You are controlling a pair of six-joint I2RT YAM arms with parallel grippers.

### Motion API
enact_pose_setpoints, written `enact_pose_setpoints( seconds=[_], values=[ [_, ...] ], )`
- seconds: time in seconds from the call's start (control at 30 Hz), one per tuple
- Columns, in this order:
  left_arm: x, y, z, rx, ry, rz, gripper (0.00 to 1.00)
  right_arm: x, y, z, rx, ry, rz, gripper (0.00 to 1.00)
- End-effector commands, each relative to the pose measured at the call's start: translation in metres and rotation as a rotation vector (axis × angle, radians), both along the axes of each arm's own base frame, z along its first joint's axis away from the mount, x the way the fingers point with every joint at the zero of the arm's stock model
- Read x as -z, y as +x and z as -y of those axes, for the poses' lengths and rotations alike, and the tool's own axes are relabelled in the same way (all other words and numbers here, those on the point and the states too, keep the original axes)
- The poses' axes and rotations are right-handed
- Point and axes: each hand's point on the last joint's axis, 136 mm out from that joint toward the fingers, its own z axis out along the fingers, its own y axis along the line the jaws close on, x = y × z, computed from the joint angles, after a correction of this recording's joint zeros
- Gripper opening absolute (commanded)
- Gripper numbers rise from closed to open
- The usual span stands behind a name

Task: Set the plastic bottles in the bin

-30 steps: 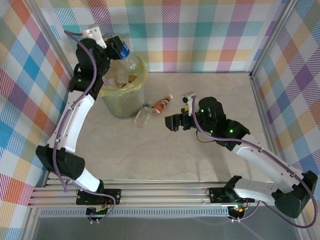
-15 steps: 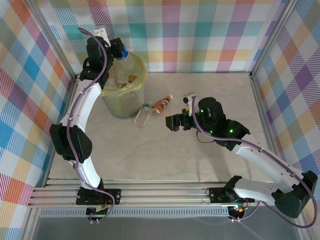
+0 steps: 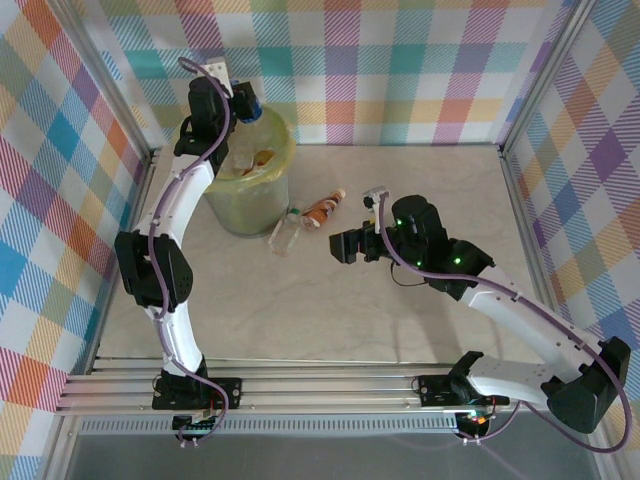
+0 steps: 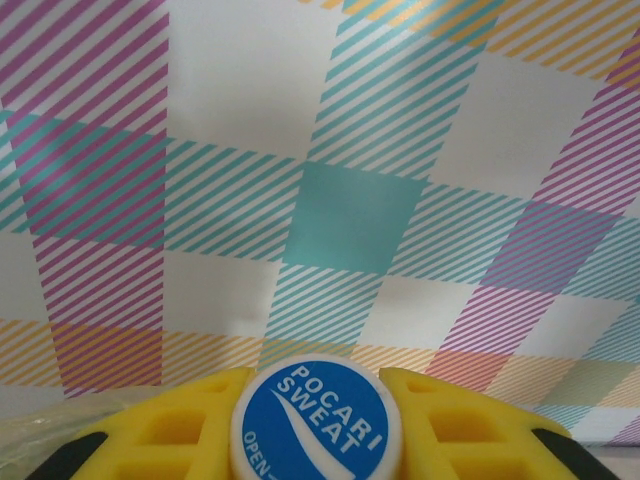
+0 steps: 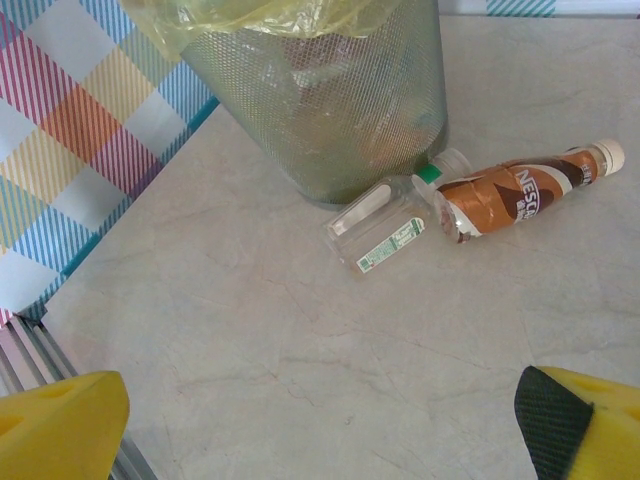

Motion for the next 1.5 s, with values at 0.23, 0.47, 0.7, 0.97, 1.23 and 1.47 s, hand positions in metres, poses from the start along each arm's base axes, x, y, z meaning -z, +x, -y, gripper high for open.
enact_pose_setpoints(
  seconds=[0.23,0.47,0.7,0.97,1.23,1.47],
  values=[
    [0.019,0.001,-0.012,-0.057,0.007,-0.090,0.11,0.000,-0.003,-0.003,-0.012,0.013,-0.002,1.00],
    [0.043,-0.004,-0.018,-0.091,0.015,-0.192,0.27,-0.001,-0.004,-0.004,-0.018,0.023,-0.002,1.00],
    [0.048,-0.010,-0.031,-0.162,0.022,-0.227,0.51,-0.001,-0.007,-0.003,-0.022,0.024,-0.004,1.00],
    [0.037,-0.021,-0.043,-0.225,0.021,-0.252,0.77,-0.003,-0.008,-0.003,-0.025,0.034,-0.004,1.00],
    [0.012,-0.031,-0.042,-0.213,0.005,-0.212,0.86,-0.004,-0.007,-0.007,-0.035,0.032,-0.013,1.00],
    [-0.021,-0.052,-0.042,-0.191,-0.012,-0.167,0.91,-0.004,-0.001,-0.006,-0.007,0.016,-0.025,1.00]
  ],
)
